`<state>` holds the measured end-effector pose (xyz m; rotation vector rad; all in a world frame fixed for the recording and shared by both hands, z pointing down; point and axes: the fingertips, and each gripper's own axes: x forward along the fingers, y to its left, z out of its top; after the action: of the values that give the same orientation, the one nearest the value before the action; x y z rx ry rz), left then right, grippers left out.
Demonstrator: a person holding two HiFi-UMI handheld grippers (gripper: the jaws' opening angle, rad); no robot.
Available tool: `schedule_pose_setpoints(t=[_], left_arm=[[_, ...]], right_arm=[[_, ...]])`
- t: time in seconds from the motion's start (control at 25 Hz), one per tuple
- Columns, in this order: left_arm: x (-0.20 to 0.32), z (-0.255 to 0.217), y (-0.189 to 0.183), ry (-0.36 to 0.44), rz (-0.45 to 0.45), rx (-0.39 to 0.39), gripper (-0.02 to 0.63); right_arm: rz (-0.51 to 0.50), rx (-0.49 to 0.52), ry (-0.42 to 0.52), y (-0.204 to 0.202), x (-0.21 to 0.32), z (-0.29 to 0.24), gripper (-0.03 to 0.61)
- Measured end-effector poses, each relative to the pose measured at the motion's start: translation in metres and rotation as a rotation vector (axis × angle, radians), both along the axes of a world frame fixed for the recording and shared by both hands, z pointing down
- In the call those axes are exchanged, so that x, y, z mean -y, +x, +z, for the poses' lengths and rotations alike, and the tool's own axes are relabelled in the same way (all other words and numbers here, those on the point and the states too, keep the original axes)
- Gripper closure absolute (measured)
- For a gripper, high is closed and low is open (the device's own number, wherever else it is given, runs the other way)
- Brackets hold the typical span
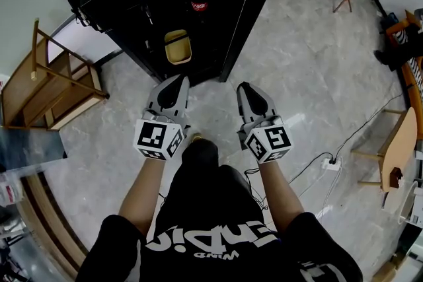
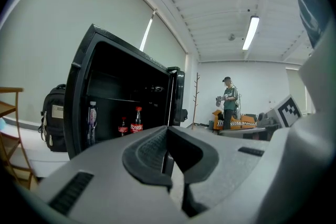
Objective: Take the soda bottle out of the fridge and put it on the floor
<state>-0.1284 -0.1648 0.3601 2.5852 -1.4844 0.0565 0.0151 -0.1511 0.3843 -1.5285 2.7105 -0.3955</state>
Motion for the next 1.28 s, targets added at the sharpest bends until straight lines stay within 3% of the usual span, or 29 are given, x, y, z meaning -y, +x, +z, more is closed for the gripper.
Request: schedule_pose_setpoints(t=[0.08, 0.32, 0.68, 0.96, 1.28], left_arm=[[0.001, -0.001, 0.0, -0.002, -0.002, -0.003, 0.607], [0.004, -0.004, -0.001, -0.012, 0.003, -0.004, 0.607], [0.015, -0.001, -0.008, -0.026, 0.01, -0.009, 0.607], [0.03, 0.004, -0.019, -0.035, -0.003, -0.007, 0.607], [0.05, 0.02, -0.027, -0.066, -0.007, -0.009, 0.607]], right_arm=[[0.0, 0.004, 0.007, 0.0, 0.005, -0.004, 0.545], [-0.044, -0.003, 0.032, -0.01, 0.016, -0.011, 0.273], [-0.065, -0.013, 0.019, -0.034, 0.056, 0.003, 0.256], [-0.104, -0.032, 0.034, -0.074, 0.128, 0.014, 0.258], [-0.052, -0.06, 0.011, -0.099, 0.218, 0.047, 0.258]])
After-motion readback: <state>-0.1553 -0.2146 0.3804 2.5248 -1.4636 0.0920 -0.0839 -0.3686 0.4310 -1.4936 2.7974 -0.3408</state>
